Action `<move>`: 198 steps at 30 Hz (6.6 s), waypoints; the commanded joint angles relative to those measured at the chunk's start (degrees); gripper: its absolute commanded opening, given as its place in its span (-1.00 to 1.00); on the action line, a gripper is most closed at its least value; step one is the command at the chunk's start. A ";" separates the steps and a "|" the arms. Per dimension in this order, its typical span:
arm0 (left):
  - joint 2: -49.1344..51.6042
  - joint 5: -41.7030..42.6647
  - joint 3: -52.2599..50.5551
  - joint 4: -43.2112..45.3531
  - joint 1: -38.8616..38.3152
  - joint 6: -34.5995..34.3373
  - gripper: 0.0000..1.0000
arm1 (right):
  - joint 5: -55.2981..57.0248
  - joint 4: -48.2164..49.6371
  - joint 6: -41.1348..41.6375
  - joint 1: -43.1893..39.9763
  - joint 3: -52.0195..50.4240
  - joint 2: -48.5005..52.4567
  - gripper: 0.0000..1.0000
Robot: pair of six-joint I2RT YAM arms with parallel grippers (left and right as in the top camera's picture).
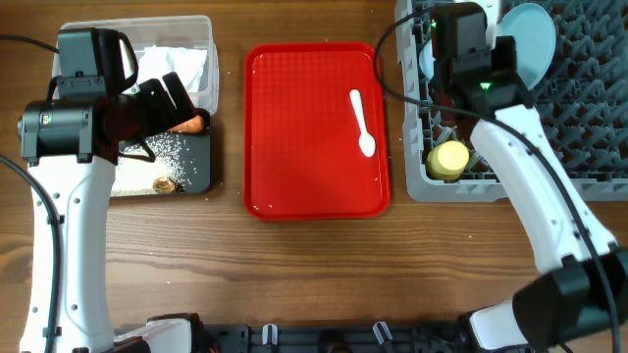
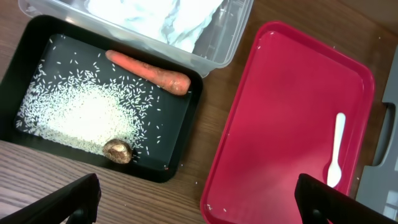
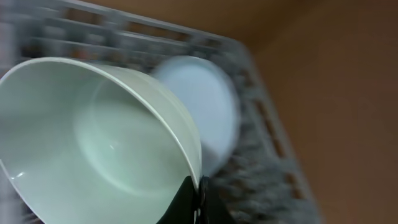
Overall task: Sort waste into correct bins and load items into the dishwasher rack
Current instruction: 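Place the green bowl in the rack and open the right gripper, then move the right gripper to the white spoon and grasp it, then carry the white spoon into the rack and release it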
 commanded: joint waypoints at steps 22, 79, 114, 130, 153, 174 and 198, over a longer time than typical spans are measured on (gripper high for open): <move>-0.39 0.07 -0.02 -0.02 0.07 -0.70 1.00 | 17.88 -7.13 1.51 -3.17 -0.50 12.39 -0.91; -0.39 0.07 -0.02 -0.02 0.07 -0.70 1.00 | 14.93 -6.01 -6.49 12.52 1.57 11.82 1.00; -0.39 0.07 -0.02 -0.02 0.07 -0.70 1.00 | -48.06 -1.60 17.77 11.56 -0.94 19.80 0.46; -0.39 0.07 -0.02 -0.02 0.07 -0.70 1.00 | -50.25 -8.11 17.79 9.60 -0.94 27.61 0.36; -0.39 0.07 -0.02 -0.02 0.07 -0.70 1.00 | -51.10 -11.72 17.53 9.60 -0.92 26.43 -0.91; -0.39 0.07 -0.02 -0.02 0.07 -0.70 1.00 | -41.03 -16.83 14.47 6.91 0.09 -0.94 -0.90; -0.39 0.07 -0.02 -0.02 0.07 -0.70 1.00 | -36.13 -19.37 8.74 -2.38 -0.50 2.84 -0.19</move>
